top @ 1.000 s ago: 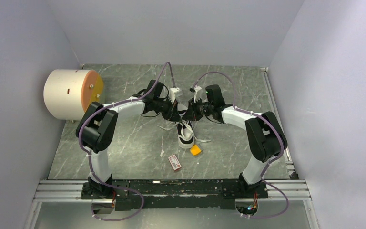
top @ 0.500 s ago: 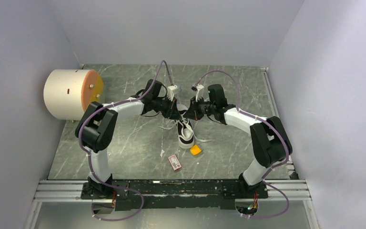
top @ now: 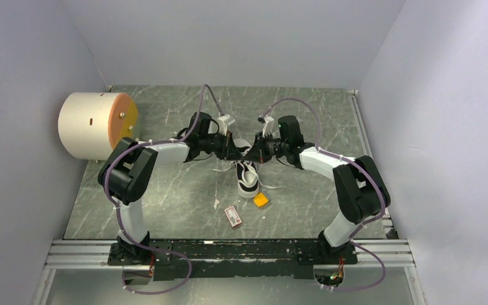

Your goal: Tie the shoes

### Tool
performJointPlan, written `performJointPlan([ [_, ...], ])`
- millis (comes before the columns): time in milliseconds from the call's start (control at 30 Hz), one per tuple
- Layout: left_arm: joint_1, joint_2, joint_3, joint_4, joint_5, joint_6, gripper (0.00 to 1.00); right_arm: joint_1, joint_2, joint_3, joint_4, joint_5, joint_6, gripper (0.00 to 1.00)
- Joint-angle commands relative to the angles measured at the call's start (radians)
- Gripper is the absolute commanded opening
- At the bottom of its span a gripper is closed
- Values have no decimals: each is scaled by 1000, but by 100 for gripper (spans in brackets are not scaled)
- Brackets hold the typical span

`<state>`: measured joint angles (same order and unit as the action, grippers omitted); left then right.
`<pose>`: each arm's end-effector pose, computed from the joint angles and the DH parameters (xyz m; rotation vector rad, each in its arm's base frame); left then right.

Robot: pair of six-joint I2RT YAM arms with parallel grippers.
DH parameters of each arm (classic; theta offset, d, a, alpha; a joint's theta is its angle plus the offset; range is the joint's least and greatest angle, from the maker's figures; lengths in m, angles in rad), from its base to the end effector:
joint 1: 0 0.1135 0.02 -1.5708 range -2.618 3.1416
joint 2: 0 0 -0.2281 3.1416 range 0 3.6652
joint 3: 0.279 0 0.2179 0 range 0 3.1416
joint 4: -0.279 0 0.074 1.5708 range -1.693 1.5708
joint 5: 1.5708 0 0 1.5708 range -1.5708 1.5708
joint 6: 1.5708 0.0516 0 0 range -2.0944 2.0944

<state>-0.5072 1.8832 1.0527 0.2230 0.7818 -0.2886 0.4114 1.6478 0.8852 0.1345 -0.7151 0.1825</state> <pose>0.3027 -0.2098 0.1532 0.7159 2.1497 -1.2901 0.2815 0.1597 0.1732 -0.6669 2.1363 1.1133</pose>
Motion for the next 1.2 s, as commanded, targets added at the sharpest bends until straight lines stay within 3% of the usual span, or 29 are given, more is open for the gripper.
performJointPlan([
  [0,34,-28,-38,231,-31,-146,5,-7,-41,-29,27,-32,53,0],
  [167,42,-21,-44,254,-24,-169,5,-5,-46,-29,50,-49,80,0],
  [433,39,7,-141,555,-32,-410,5,2,-54,-83,180,-83,226,0],
  [800,8,55,-151,587,-43,-416,5,94,-43,-133,354,-34,434,4],
  [900,4,70,-161,619,-34,-430,5,117,-20,-107,322,-30,455,11],
  [1000,4,77,-166,639,-25,-432,5,114,-57,-112,275,-21,453,27],
  [1167,7,69,-162,608,-21,-397,5,44,-193,-103,19,38,309,47],
])
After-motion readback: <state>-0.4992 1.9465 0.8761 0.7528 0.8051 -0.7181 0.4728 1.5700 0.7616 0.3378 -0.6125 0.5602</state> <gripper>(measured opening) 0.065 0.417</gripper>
